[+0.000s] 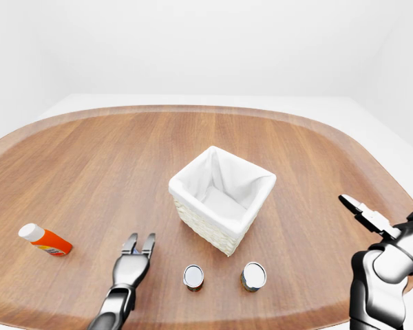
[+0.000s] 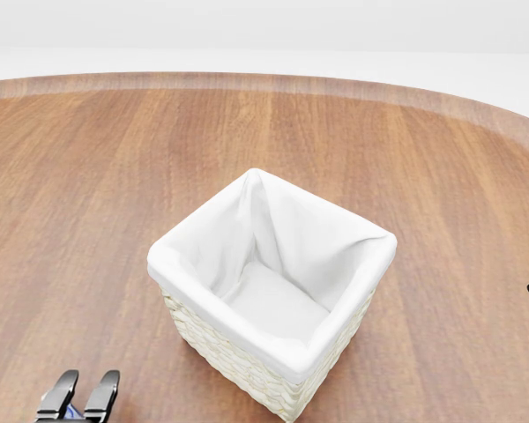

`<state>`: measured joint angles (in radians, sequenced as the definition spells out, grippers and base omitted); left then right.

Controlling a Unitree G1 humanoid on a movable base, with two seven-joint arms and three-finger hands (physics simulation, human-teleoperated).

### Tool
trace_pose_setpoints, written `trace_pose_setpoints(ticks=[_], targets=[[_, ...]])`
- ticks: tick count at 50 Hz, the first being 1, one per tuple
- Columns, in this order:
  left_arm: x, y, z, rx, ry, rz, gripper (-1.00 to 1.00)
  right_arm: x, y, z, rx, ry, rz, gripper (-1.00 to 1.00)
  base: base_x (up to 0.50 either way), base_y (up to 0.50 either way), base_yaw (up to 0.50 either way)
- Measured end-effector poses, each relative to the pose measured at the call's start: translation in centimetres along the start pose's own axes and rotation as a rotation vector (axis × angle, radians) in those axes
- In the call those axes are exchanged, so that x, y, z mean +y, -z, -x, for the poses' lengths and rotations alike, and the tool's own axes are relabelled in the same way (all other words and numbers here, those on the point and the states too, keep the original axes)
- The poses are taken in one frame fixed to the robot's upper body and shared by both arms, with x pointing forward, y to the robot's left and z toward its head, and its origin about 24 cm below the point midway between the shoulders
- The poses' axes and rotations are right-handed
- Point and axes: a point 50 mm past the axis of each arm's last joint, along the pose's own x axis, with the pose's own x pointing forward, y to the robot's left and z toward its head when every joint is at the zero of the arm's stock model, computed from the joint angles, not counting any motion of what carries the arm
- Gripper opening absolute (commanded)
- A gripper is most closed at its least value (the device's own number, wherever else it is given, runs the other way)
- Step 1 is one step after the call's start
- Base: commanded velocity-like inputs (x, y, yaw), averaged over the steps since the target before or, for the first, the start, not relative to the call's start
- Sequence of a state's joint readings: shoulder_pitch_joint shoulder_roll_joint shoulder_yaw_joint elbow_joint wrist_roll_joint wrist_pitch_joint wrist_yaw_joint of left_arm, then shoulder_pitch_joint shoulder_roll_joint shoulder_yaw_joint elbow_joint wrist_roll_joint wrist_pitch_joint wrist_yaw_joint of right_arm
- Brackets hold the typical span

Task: Pick up the alphabet soup and the cream cheese box, and put them in the basket.

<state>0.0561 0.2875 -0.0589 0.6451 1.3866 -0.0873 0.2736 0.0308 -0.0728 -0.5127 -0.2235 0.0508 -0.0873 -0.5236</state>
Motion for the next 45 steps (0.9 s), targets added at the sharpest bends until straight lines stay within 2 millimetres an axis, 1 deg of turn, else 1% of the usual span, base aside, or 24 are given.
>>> trace_pose_setpoints(ticks=[31, 32, 34, 35, 36, 40, 41, 42, 45], targets=[[-0.4, 0.0, -2.1, -0.003, 0.002, -0.007, 1.0, 0.0, 0.0, 0.0, -0.001, -0.001, 0.002, 1.0, 0.0, 0.0, 0.0], [-0.4, 0.0, -2.1, -0.003, 0.003, -0.008, 0.96, 0.0, 0.0, 0.0, -0.001, -0.001, 0.002, 1.0, 0.0, 0.0, 0.0], [-0.5, 0.0, -2.2, -0.003, 0.005, -0.009, 0.76, 0.1, 0.0, -0.1, -0.001, -0.001, 0.003, 1.0, 0.0, 0.0, 0.0], [-0.4, 0.0, -2.3, -0.005, -0.002, -0.014, 0.76, 0.1, 0.0, -0.1, -0.001, -0.001, 0.003, 1.0, 0.0, 0.0, 0.0], [-0.4, 0.0, -2.3, -0.005, -0.006, -0.017, 0.14, 0.1, 0.0, -0.1, -0.001, -0.001, 0.003, 1.0, 0.0, 0.0, 0.0], [0.0, 0.0, -2.6, -0.008, -0.044, -0.028, 0.13, 0.1, 0.1, -0.1, 0.0, -0.002, 0.004, 1.0, 0.0, 0.0, 0.0], [0.2, 0.0, -2.7, -0.008, -0.052, -0.027, 0.07, 0.1, 0.1, -0.1, 0.001, -0.002, 0.004, 1.0, 0.0, 0.0, 0.0], [0.2, 0.0, -2.7, -0.008, -0.059, -0.027, -0.1, 0.1, 0.1, -0.1, 0.001, -0.002, 0.004, 1.0, 0.0, 0.0, 0.0], [0.3, 0.0, -2.9, -0.007, -0.077, -0.027, -0.09, 0.1, 0.1, -0.1, 0.001, -0.002, 0.004, 1.0, 0.0, 0.0, 0.0]])
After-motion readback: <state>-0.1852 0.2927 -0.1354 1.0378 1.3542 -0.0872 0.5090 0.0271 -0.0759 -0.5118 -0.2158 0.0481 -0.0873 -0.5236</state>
